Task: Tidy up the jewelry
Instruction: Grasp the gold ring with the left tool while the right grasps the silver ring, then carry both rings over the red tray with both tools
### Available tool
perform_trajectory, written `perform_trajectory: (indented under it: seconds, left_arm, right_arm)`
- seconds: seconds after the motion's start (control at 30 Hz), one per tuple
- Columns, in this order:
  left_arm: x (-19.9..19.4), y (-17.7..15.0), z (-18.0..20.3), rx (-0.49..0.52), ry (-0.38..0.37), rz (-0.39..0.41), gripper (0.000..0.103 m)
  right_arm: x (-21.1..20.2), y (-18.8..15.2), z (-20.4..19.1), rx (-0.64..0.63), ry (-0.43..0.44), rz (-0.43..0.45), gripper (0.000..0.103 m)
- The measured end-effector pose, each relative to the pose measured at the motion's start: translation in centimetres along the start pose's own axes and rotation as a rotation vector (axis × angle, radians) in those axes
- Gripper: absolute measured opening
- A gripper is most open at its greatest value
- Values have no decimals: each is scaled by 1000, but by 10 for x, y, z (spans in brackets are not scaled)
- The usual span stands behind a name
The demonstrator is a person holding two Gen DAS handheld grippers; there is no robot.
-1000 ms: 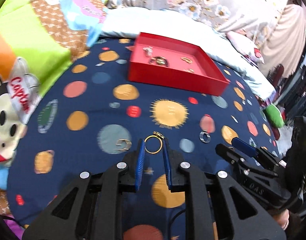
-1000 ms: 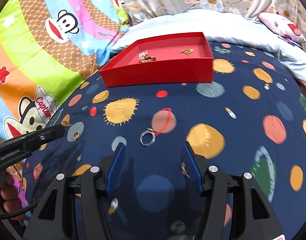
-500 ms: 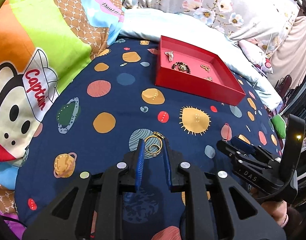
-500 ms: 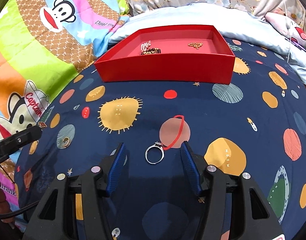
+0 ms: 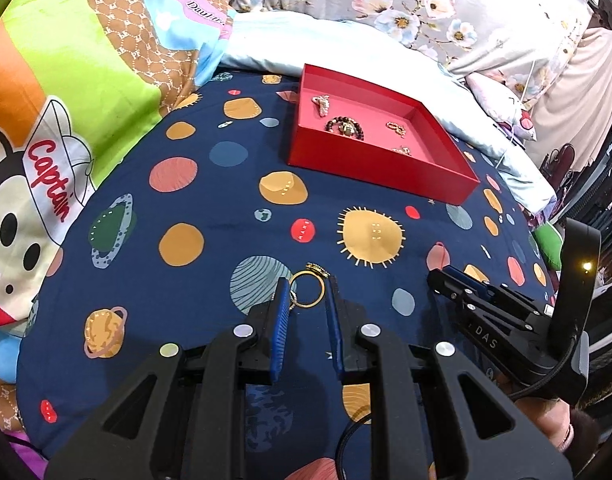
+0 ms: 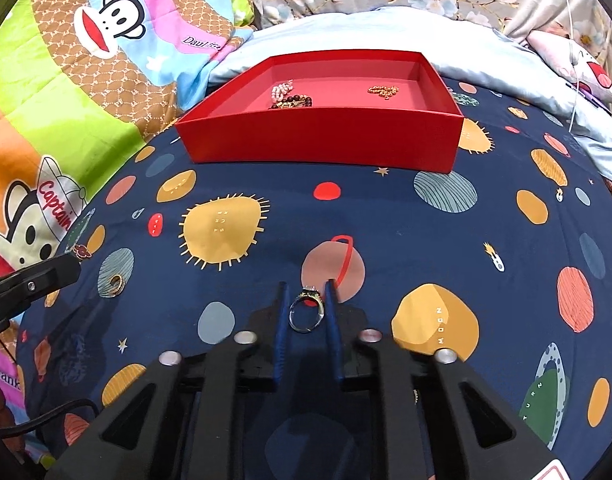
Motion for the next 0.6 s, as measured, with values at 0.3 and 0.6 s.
perform_trajectory:
  seconds: [0.3,0.6]
  left_arm:
    - [-2,2,7,8,-8,4,17]
    - [-8,12,20,33,-21,27,17]
  right_arm:
    - [-3,-3,1,-1,4,0,2]
    - [-24,2,7,13,13,48,2]
Point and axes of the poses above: each gripper's, at about its wrist camera, not at the fingertips, and x roughly the way its jaws point, z to its right, y to its top, the point moved 2 cm from there along x, roughly the way its jaws point, and after that the axes turned 14 degrees about -z, right-handed, at the moved point
